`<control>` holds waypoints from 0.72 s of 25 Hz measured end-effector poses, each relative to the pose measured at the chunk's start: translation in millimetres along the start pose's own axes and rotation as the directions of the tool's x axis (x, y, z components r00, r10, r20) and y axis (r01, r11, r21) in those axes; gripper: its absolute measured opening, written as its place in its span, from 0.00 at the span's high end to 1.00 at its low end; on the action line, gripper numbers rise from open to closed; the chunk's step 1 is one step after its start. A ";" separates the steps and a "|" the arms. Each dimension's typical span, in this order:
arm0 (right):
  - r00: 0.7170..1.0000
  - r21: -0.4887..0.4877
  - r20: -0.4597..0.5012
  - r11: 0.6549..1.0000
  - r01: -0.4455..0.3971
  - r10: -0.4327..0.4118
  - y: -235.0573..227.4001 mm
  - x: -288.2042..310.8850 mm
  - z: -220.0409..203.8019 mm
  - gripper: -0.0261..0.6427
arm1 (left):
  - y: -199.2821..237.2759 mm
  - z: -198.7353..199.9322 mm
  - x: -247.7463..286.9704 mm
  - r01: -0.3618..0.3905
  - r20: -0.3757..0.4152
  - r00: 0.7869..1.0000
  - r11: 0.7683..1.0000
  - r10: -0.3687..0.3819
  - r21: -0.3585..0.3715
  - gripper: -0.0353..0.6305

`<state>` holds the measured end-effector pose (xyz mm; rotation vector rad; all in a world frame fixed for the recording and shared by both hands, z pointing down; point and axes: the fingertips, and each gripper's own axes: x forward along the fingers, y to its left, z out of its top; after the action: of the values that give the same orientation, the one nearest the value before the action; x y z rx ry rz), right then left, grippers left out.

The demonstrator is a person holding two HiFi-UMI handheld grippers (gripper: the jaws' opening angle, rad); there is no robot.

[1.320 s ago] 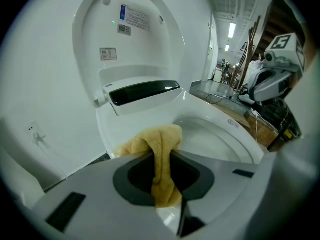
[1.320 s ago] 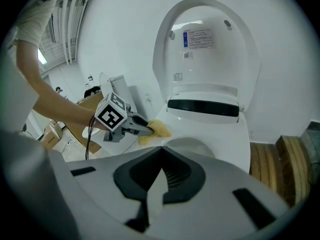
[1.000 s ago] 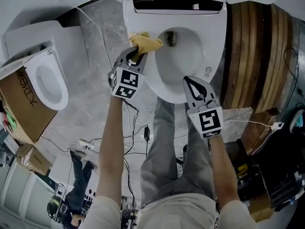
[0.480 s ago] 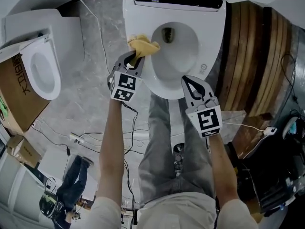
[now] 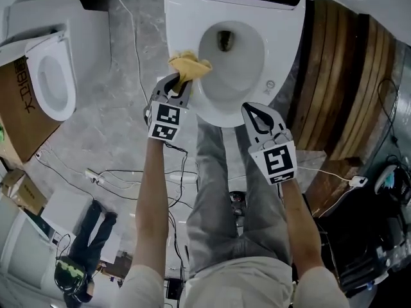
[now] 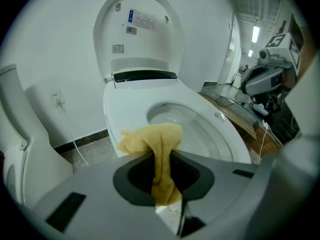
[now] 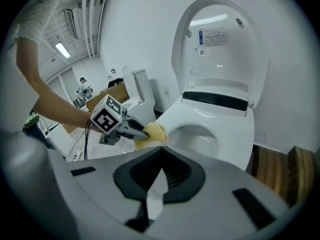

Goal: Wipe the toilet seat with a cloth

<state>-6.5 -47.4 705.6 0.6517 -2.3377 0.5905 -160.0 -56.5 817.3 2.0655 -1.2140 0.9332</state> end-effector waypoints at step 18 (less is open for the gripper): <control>0.994 -0.005 -0.067 0.996 -0.084 0.084 -1.3 -17.1 -50.4 0.95 | -66.0 -53.4 -25.9 -0.071 -0.050 0.997 0.980 0.063 -0.183 0.82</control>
<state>28.6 -15.4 729.6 0.5241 -2.3129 0.6305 -125.1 25.0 820.9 1.8597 -1.3031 0.8570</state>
